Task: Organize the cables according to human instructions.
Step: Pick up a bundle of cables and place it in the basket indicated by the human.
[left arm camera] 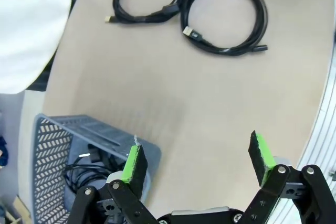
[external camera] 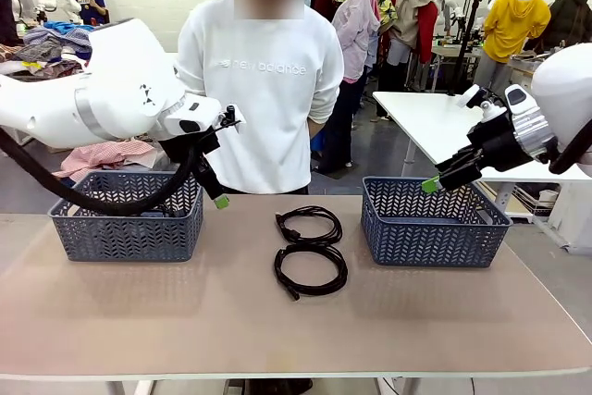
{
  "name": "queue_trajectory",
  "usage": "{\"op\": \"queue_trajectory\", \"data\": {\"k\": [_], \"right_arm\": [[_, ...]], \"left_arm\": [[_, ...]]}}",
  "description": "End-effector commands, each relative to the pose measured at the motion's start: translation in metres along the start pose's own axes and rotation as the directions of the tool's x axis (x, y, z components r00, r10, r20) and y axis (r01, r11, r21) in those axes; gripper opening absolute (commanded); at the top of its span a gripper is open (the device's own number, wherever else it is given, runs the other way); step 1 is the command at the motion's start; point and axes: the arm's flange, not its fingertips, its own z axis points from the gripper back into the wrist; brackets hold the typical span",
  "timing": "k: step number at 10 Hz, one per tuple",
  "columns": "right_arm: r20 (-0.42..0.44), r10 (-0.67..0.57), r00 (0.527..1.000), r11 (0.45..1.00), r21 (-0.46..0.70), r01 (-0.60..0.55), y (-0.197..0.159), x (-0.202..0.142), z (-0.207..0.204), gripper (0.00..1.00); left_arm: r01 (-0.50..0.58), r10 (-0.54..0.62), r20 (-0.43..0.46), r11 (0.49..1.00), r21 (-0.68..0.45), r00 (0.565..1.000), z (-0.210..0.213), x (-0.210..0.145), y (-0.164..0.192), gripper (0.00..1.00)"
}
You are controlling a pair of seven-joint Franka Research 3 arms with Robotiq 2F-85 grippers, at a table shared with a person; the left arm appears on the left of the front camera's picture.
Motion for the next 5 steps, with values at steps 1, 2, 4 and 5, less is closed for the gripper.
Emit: {"op": "queue_trajectory", "data": {"k": [1,2,4,5], "right_arm": [[0.029,0.016,0.999,1.0,0.01,-0.016,-0.002,-0.001,-0.002,1.0],[0.029,0.016,0.999,1.0,0.01,-0.016,-0.002,-0.001,-0.002,1.0],[0.029,0.016,0.999,1.0,0.01,-0.016,-0.002,-0.001,-0.002,1.0],[0.029,0.016,0.999,1.0,0.01,-0.016,-0.002,-0.001,-0.002,1.0]], "left_arm": [[0.018,-0.018,0.042,1.0,-0.001,0.999,0.003,-0.014,-0.012,1.0],[0.005,-0.005,0.038,1.0,0.005,0.999,0.004,-0.016,-0.018,1.0],[-0.026,0.025,0.06,1.0,0.016,0.998,0.008,-0.019,-0.025,1.0],[0.002,-0.002,0.013,1.0,0.0,1.0,0.004,-0.007,-0.019,1.0]]}}
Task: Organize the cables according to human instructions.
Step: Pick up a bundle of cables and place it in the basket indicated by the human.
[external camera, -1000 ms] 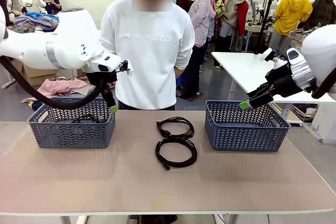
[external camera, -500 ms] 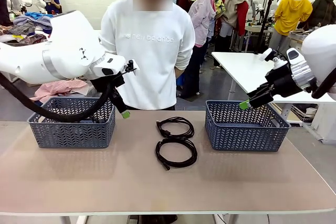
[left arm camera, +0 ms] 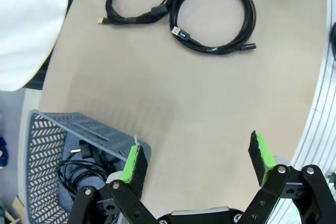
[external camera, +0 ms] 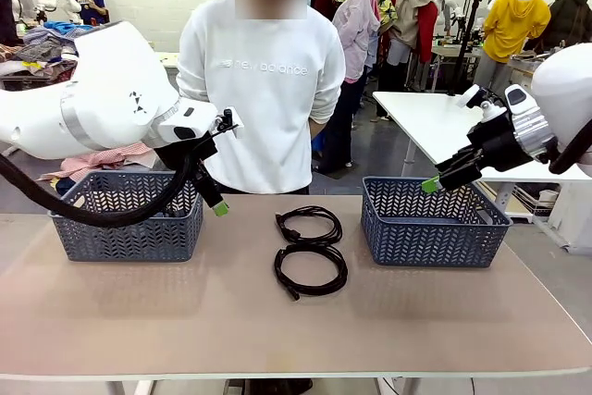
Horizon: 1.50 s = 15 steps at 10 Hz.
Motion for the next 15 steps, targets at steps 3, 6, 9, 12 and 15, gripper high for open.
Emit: {"op": "queue_trajectory", "data": {"k": [3,6,9,12,15], "right_arm": [[0.029,0.016,0.999,1.0,0.01,-0.016,-0.0023,-0.0008,-0.0024,1.0],[0.029,0.016,0.999,1.0,0.01,-0.016,-0.0023,-0.0008,-0.0024,1.0],[0.029,0.016,0.999,1.0,0.01,-0.016,-0.0023,-0.0008,-0.0024,1.0],[0.029,0.016,0.999,1.0,0.01,-0.016,-0.0023,-0.0008,-0.0024,1.0],[0.029,0.016,0.999,1.0,0.01,-0.016,-0.0023,-0.0008,-0.0024,1.0]], "left_arm": [[0.002,-0.002,-0.005,1.0,-0.008,1.0,-0.0026,0.0034,0.0029,1.0],[0.002,-0.002,-0.005,1.0,-0.008,1.0,-0.0026,0.0034,0.0029,1.0],[0.002,-0.002,-0.005,1.0,-0.008,1.0,-0.0026,0.0034,0.0029,1.0],[0.002,-0.002,-0.005,1.0,-0.008,1.0,-0.0026,0.0034,0.0029,1.0],[0.002,-0.002,-0.005,1.0,-0.008,1.0,-0.0026,0.0034,0.0029,1.0]]}}
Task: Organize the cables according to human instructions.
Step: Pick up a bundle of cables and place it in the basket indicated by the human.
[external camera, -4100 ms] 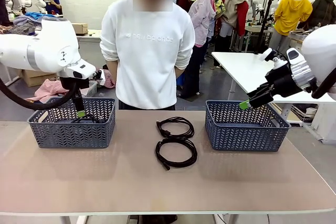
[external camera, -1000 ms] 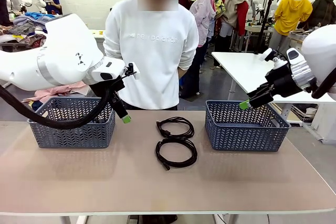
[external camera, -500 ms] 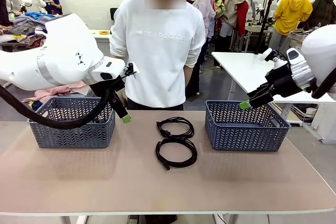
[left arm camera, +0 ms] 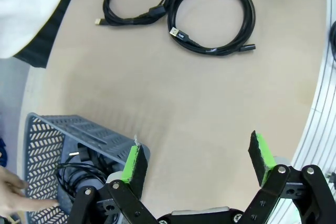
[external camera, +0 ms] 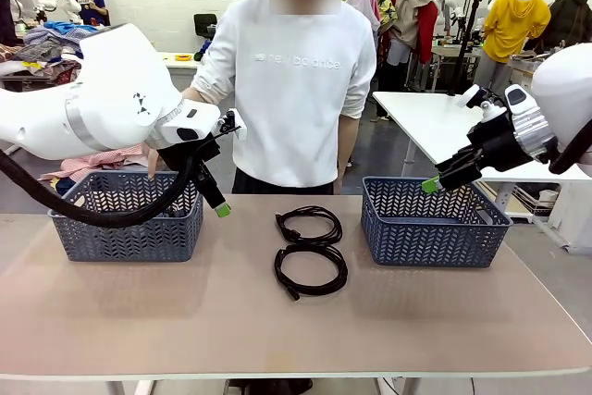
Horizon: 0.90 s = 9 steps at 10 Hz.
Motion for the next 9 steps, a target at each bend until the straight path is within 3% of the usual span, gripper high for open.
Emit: {"op": "queue_trajectory", "data": {"k": [1,9], "right_arm": [[0.029,0.016,0.999,1.0,0.01,-0.016,-0.0023,-0.0008,-0.0024,1.0],[0.029,0.016,0.999,1.0,0.01,-0.016,-0.0023,-0.0008,-0.0024,1.0]], "left_arm": [[-0.001,0.001,-0.002,1.0,-0.001,1.0,0.0019,0.0011,0.0022,1.0],[-0.001,0.001,-0.002,1.0,-0.001,1.0,0.0019,0.0011,0.0022,1.0]]}}
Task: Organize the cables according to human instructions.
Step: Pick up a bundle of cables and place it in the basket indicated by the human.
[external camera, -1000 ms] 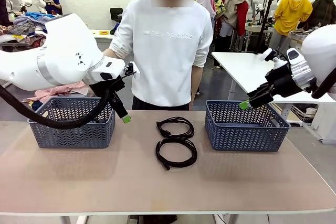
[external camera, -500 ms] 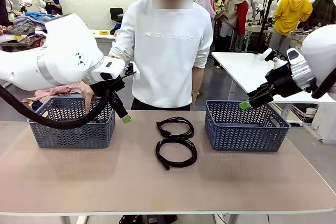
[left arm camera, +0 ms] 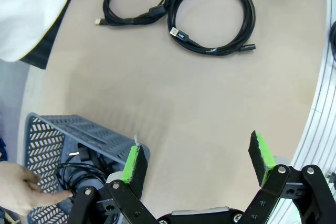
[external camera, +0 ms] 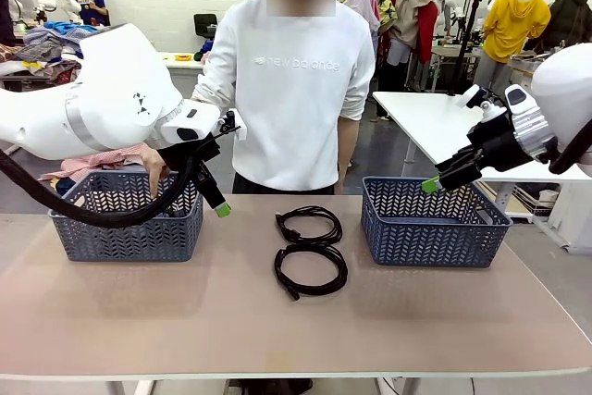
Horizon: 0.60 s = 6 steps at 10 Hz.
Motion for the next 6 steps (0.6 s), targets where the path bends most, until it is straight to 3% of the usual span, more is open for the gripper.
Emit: {"op": "queue_trajectory", "data": {"k": [1,3,6], "right_arm": [[0.029,0.016,0.999,1.0,0.01,-0.016,-0.002,-0.001,-0.002,1.0],[0.029,0.016,0.999,1.0,0.01,-0.016,-0.002,-0.001,-0.002,1.0],[0.029,0.016,0.999,1.0,0.01,-0.016,-0.002,-0.001,-0.002,1.0]], "left_arm": [[0.0,0.0,0.0,1.0,0.0,1.0,0.0,0.0,0.0,1.0],[0.265,-0.266,-0.05,0.964,-0.014,0.963,-0.007,0.028,-0.001,1.0],[0.56,-0.572,-0.077,0.817,-0.136,0.817,-0.043,0.072,-0.011,1.0]]}}
